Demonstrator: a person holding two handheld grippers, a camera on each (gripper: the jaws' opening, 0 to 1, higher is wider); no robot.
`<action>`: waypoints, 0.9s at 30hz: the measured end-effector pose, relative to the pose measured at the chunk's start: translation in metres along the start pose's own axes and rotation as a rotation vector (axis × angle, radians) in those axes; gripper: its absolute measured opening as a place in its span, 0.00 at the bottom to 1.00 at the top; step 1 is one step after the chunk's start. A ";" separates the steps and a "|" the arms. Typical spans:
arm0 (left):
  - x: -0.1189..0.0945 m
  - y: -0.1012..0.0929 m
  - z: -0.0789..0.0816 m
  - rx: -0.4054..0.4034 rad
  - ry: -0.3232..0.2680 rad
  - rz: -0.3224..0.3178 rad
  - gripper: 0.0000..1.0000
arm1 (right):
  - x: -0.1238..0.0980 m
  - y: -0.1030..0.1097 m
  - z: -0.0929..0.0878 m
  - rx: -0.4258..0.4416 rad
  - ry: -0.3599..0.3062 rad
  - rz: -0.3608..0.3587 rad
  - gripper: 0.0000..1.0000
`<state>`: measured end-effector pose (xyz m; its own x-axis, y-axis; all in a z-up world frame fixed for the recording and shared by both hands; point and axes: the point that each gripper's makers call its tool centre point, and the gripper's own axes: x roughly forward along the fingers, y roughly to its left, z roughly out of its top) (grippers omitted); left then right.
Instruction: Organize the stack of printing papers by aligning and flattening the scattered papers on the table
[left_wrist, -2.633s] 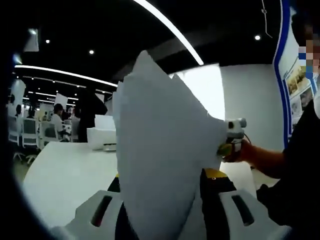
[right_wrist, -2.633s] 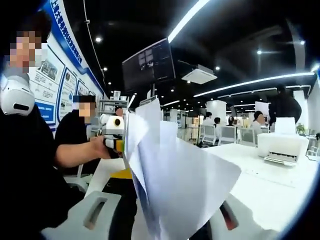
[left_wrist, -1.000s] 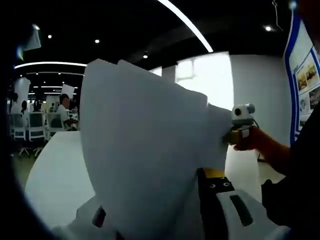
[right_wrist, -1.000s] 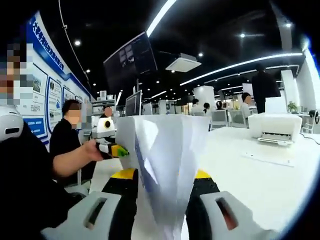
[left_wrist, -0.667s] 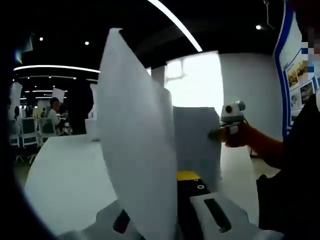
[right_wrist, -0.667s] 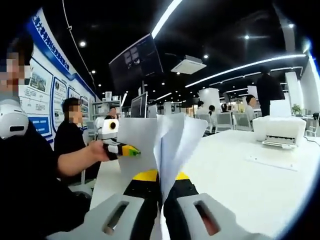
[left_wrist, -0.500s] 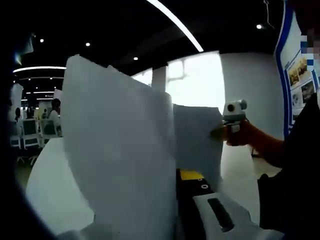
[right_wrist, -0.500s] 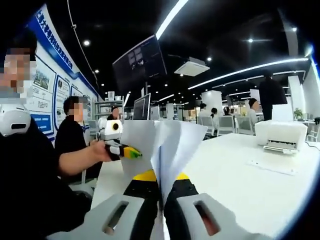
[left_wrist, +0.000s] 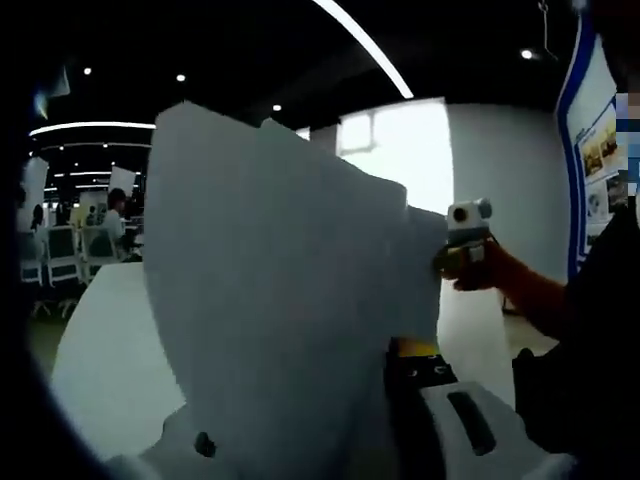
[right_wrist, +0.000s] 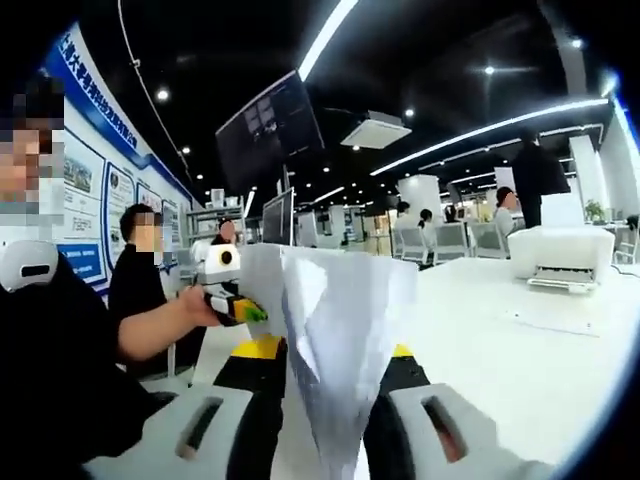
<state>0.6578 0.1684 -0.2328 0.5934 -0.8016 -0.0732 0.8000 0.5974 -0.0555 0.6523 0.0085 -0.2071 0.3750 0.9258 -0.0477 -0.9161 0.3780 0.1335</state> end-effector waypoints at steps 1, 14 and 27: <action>0.001 0.000 0.000 -0.003 -0.002 -0.006 0.35 | 0.000 0.001 0.001 -0.005 -0.001 0.001 0.23; 0.005 -0.006 0.007 0.036 -0.069 -0.090 0.05 | 0.001 0.008 0.000 -0.030 -0.003 0.051 0.00; -0.008 -0.006 0.019 -0.020 -0.153 -0.105 0.05 | 0.003 0.004 -0.015 -0.087 0.069 0.052 0.18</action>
<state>0.6503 0.1710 -0.2131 0.5140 -0.8534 0.0867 0.8575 0.5089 -0.0750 0.6474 0.0125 -0.2213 0.3189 0.9413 -0.1110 -0.9440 0.3259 0.0513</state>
